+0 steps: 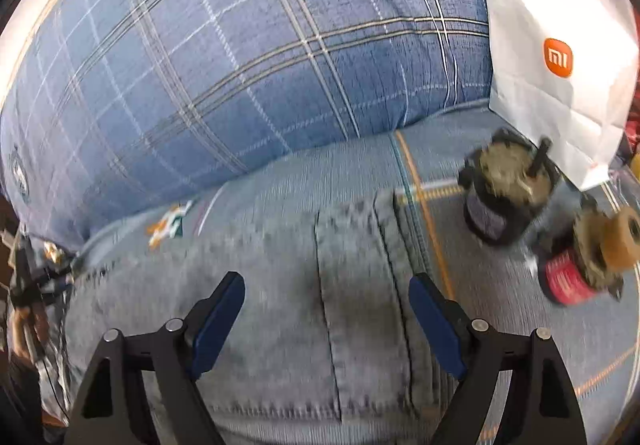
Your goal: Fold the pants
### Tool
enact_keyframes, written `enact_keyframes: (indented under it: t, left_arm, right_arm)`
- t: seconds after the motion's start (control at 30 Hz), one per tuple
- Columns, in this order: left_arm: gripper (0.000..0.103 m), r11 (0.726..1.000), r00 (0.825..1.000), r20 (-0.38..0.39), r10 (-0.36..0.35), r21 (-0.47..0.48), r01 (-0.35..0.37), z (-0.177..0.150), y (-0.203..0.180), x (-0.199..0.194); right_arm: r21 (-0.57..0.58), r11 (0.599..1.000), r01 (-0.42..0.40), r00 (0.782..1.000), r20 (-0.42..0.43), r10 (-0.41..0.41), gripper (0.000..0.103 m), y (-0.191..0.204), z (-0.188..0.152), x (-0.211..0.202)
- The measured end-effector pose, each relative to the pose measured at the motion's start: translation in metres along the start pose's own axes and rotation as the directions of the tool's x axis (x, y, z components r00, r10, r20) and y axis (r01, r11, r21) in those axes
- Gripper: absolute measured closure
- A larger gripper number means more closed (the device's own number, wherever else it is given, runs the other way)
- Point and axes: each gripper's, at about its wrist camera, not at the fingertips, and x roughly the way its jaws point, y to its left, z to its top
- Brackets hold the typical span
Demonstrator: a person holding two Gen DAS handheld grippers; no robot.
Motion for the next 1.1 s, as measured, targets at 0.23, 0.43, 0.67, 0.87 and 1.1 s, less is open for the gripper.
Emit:
enact_keyframes:
  t: [0.23,0.43,0.67,0.87,1.1]
  left_arm:
    - [0.070,0.999,0.999,-0.009,0.042,0.025,-0.042,0.004,0.006,0.003]
    - [0.072,0.999,0.999,-0.019,0.031,0.011,-0.031,0.004,0.008,0.000]
    - [0.064,1.000,1.000,-0.031,0.003,-0.021,-0.003,0.016,0.021,0.008]
    - [0.064,0.999,1.000,-0.016,0.005,-0.034,-0.006,0.019,0.021,0.005]
    - [0.063,0.999,0.999,-0.030,0.041,0.022,-0.041,0.012,0.014,0.001]
  right_arm:
    - [0.049,0.998,0.050,0.996,-0.072,-0.046,0.039,-0.015,0.039,0.047]
    - [0.041,0.995,0.089,0.989,-0.123,-0.083,0.054,-0.021,0.046,0.069]
    - [0.005,0.993,0.115,0.985,-0.127,-0.114,0.064,-0.021,0.044,0.069]
    - [0.017,0.994,0.106,0.987,-0.127,-0.103,0.063,-0.021,0.045,0.070]
    - [0.035,0.996,0.084,0.989,-0.122,-0.080,0.057,-0.024,0.042,0.068]
